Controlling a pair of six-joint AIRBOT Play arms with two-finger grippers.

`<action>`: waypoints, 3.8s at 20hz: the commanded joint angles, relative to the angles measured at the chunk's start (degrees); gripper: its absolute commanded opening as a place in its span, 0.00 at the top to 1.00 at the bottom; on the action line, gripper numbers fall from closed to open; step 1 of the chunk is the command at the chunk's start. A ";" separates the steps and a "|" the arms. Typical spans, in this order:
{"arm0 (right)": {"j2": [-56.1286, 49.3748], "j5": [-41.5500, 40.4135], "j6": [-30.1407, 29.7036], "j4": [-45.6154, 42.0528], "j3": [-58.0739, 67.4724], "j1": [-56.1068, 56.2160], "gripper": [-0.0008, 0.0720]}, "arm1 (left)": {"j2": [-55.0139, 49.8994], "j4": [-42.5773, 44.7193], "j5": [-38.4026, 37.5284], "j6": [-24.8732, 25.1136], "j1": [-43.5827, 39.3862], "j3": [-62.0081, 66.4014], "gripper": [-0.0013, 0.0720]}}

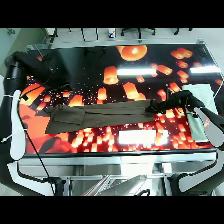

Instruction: Fold the shirts.

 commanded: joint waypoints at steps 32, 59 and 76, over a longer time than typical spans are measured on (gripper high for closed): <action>32.41 -20.20 11.17 5.16 7.93 -0.61 0.96 | 9.11 11.23 3.91 -0.70 -10.84 6.38 0.95; 10.91 -5.77 16.09 -2.47 6.10 11.72 0.08 | 52.81 12.41 -6.43 0.02 6.95 -33.83 0.95; -3.43 0.00 12.44 5.55 10.84 22.14 0.96 | 61.92 12.41 -9.20 0.00 6.95 -47.52 0.95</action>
